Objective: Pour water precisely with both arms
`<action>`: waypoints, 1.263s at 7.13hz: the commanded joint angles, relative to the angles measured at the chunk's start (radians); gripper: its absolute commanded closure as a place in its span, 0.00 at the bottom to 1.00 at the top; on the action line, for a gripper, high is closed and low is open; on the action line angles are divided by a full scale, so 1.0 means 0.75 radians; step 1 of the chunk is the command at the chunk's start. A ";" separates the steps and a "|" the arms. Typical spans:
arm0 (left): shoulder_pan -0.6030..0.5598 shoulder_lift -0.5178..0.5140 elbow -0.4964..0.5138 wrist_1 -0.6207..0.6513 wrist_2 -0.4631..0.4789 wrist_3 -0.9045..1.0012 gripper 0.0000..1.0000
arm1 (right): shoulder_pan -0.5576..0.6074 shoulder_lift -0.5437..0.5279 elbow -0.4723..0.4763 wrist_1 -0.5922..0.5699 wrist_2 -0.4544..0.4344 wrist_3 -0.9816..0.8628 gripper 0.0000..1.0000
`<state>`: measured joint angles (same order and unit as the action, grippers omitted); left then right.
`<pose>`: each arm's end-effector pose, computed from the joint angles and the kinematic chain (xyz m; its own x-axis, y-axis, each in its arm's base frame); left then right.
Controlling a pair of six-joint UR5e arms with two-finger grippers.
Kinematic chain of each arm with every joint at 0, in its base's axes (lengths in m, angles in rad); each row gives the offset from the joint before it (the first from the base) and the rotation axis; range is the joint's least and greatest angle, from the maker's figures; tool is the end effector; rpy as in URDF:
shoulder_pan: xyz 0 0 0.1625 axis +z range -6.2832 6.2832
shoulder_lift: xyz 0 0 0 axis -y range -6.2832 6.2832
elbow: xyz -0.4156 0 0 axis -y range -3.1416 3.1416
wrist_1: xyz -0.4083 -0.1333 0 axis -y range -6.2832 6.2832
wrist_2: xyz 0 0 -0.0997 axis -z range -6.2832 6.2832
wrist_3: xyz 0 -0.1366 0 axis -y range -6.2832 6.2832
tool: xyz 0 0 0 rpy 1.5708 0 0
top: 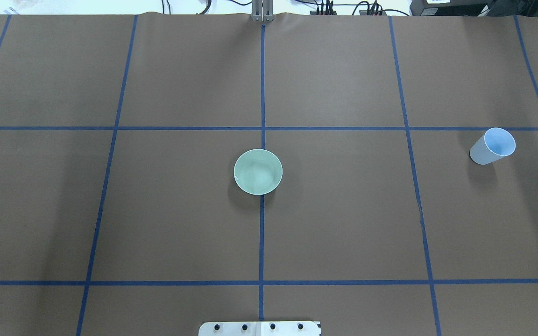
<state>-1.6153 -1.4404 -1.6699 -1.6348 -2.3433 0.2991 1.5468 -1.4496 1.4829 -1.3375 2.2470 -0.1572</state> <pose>-0.0583 -0.4548 0.6819 0.6978 0.2856 -0.6570 -0.1686 0.9568 0.2368 0.0338 -0.5835 0.6380 0.7626 -0.3323 0.5550 0.1443 0.9238 0.3547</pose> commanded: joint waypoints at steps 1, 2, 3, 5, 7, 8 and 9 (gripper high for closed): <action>0.000 0.018 0.036 -0.003 0.001 0.000 0.00 | 0.069 -0.024 0.007 -0.231 0.059 -0.110 0.00; 0.000 0.018 0.054 -0.003 0.001 0.000 0.00 | 0.071 -0.037 -0.007 -0.229 0.064 -0.112 0.00; -0.002 0.031 0.058 -0.011 0.003 0.004 0.00 | 0.071 -0.092 -0.006 -0.203 0.062 -0.081 0.00; -0.002 0.039 0.056 -0.015 0.007 0.006 0.00 | 0.071 -0.104 0.009 -0.201 0.080 -0.062 0.00; -0.002 0.039 0.052 -0.017 0.007 0.010 0.00 | 0.071 -0.110 -0.007 -0.199 0.074 -0.064 0.00; -0.002 0.039 0.050 -0.017 0.007 0.006 0.00 | 0.071 -0.111 -0.008 -0.199 0.072 -0.064 0.00; -0.008 0.041 0.040 -0.021 0.005 0.006 0.00 | 0.071 -0.111 -0.010 -0.199 0.068 -0.064 0.00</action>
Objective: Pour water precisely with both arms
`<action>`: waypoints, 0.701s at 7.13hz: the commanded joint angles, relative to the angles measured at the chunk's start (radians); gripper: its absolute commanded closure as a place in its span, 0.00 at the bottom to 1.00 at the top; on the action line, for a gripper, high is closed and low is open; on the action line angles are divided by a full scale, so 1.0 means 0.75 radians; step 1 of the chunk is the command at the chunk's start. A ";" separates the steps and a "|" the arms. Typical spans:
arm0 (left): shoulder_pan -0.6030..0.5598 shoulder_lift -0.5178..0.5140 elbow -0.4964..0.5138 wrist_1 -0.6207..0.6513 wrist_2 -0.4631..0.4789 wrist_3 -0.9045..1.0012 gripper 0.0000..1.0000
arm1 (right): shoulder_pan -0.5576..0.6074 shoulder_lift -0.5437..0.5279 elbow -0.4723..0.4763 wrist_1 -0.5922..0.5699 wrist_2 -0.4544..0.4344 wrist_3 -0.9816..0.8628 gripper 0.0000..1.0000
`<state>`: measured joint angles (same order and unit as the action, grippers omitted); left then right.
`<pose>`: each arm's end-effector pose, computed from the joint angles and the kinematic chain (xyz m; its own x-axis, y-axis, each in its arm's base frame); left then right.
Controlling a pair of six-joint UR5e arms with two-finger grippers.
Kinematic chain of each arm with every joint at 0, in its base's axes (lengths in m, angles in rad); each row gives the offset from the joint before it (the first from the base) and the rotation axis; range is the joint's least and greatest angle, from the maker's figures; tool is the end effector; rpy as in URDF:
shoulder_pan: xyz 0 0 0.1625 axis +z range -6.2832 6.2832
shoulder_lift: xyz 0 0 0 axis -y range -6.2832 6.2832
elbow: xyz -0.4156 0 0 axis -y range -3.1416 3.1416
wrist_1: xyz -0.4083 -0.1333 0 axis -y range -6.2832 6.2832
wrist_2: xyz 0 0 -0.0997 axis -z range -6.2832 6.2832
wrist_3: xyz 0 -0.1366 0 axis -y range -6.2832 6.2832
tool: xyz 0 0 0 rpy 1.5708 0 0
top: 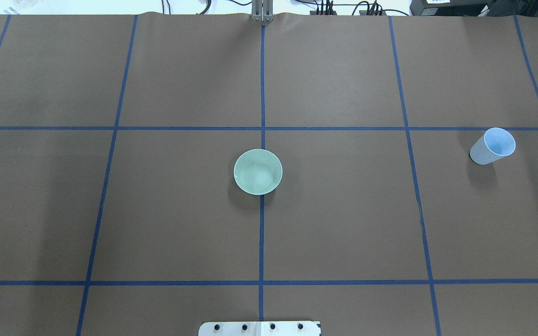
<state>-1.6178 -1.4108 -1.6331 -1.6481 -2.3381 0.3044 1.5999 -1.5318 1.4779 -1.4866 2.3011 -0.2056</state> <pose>-0.0590 -0.4355 0.7130 0.6994 0.2536 -0.6683 -0.1705 0.9671 0.1886 0.0575 -0.5252 0.6985 0.7355 -0.2025 0.6466 0.1237 0.9784 0.1658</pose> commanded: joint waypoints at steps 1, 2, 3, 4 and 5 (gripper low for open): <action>-0.005 -0.001 -0.009 -0.003 -0.002 -0.007 0.00 | 0.000 -0.001 -0.005 0.000 -0.004 0.000 0.00; -0.001 -0.003 -0.009 0.001 -0.002 -0.009 0.00 | 0.000 -0.001 -0.009 0.000 -0.004 0.000 0.00; -0.005 -0.003 -0.009 0.001 -0.008 -0.009 0.00 | 0.000 -0.001 -0.013 0.000 -0.004 0.000 0.00; -0.005 -0.003 -0.009 0.001 -0.008 -0.009 0.00 | 0.000 -0.001 -0.013 0.000 -0.004 0.000 0.00; -0.005 -0.003 -0.011 -0.001 -0.008 -0.007 0.00 | 0.000 -0.001 -0.013 0.000 -0.004 0.000 0.00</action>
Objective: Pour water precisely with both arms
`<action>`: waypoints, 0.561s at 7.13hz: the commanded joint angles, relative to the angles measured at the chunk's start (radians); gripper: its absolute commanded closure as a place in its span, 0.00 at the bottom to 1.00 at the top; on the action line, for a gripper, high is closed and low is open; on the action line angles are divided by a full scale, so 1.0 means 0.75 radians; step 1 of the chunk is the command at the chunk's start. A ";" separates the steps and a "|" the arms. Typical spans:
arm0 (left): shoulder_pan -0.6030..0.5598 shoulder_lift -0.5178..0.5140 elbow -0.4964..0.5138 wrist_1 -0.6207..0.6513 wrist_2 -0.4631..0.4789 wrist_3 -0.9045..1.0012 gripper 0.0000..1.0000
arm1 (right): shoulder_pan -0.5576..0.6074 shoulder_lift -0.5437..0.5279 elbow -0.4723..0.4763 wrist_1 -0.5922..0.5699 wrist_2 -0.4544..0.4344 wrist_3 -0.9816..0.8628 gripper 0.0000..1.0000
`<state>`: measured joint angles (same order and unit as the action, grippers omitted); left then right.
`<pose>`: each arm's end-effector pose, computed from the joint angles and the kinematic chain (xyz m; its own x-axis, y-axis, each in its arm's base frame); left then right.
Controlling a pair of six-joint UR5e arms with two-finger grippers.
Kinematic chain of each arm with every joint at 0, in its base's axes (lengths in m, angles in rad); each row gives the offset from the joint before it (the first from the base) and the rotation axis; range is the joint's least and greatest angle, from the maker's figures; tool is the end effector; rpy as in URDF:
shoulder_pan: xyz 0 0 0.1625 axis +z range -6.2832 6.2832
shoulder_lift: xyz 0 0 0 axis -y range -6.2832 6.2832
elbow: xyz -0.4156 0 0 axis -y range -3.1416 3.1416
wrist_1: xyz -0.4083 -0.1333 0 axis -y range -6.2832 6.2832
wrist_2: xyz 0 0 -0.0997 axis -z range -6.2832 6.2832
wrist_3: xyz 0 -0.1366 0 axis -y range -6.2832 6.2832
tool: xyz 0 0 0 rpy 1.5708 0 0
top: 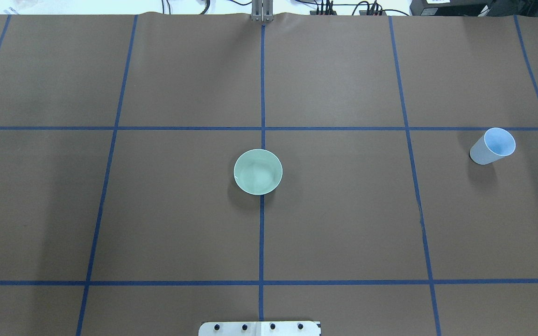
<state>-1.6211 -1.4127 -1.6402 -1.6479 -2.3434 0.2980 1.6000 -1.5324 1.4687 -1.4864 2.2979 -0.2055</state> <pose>-0.0600 -0.4374 0.7081 0.6980 0.2511 -0.6706 -0.1618 0.9676 0.1939 0.0578 -0.5238 0.7038 0.7374 -0.1960 0.6464 0.1239 0.9800 0.1559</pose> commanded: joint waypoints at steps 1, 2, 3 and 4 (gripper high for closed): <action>0.000 0.000 0.001 -0.002 0.001 0.004 0.00 | 0.000 0.000 -0.001 0.000 0.000 0.000 0.00; 0.000 0.000 -0.010 -0.002 0.001 0.004 0.00 | 0.000 0.000 -0.001 0.000 0.000 0.000 0.00; 0.000 0.000 -0.010 -0.002 0.001 0.004 0.00 | 0.000 0.000 -0.001 0.000 0.000 0.000 0.00; 0.000 0.000 -0.010 -0.002 0.001 0.004 0.00 | 0.000 0.000 -0.003 0.000 0.000 0.000 0.00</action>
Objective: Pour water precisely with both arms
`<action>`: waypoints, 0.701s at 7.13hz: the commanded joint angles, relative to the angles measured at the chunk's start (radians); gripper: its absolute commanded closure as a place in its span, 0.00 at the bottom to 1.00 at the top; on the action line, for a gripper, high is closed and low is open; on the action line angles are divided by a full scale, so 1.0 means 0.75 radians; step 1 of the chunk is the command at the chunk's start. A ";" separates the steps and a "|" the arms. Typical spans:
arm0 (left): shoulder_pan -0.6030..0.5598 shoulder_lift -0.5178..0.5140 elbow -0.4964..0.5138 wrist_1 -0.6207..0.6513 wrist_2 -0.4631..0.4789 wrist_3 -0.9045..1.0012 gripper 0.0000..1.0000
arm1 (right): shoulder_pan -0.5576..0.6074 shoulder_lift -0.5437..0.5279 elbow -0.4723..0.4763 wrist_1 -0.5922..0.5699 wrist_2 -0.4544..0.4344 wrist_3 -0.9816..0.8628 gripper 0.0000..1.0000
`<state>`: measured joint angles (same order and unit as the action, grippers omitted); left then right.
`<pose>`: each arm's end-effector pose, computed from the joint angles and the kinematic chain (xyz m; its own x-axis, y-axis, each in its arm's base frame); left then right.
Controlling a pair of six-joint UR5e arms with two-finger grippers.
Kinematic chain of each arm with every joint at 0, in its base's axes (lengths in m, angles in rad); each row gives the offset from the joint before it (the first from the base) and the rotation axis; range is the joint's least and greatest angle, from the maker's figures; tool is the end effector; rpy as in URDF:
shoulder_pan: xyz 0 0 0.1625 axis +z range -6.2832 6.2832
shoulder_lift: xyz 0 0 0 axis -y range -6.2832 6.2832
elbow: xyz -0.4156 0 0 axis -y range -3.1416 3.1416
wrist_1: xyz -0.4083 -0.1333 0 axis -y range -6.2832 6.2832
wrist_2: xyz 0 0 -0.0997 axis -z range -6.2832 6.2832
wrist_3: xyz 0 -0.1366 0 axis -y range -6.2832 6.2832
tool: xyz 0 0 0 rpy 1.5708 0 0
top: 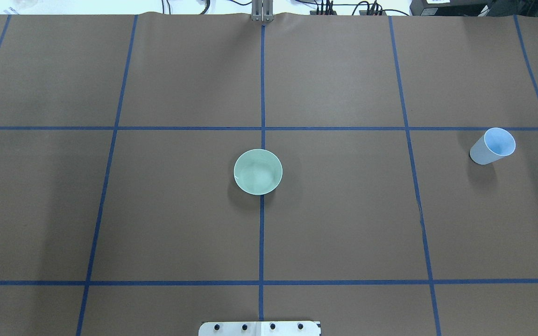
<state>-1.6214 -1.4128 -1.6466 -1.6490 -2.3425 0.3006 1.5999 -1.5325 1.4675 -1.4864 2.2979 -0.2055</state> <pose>-0.0603 -0.4384 0.7047 0.6986 0.2584 -0.6673 -0.1636 0.9655 0.2027 0.0578 -0.5236 0.7044 0.7374 -0.1953 0.6466 0.1240 0.9802 0.1546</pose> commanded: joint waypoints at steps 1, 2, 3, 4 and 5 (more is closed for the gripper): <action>-0.004 0.016 -0.072 0.002 -0.002 0.002 0.00 | 0.000 0.000 -0.001 0.000 0.000 0.000 0.00; 0.006 0.063 -0.140 0.000 0.008 0.002 0.00 | 0.000 0.000 -0.001 0.000 0.002 0.000 0.00; 0.008 0.031 -0.179 -0.032 -0.004 -0.002 0.00 | 0.000 -0.002 -0.001 0.000 0.004 0.000 0.00; 0.012 -0.028 -0.228 -0.152 0.002 -0.002 0.00 | 0.000 -0.002 0.001 0.000 0.004 0.000 0.00; 0.020 -0.142 -0.190 -0.243 -0.004 -0.006 0.00 | 0.000 -0.002 -0.001 0.000 0.004 0.000 0.00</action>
<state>-1.6124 -1.4368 -1.7929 -1.7456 -2.3426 0.2989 1.6000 -1.5337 1.4669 -1.4865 2.3007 -0.2056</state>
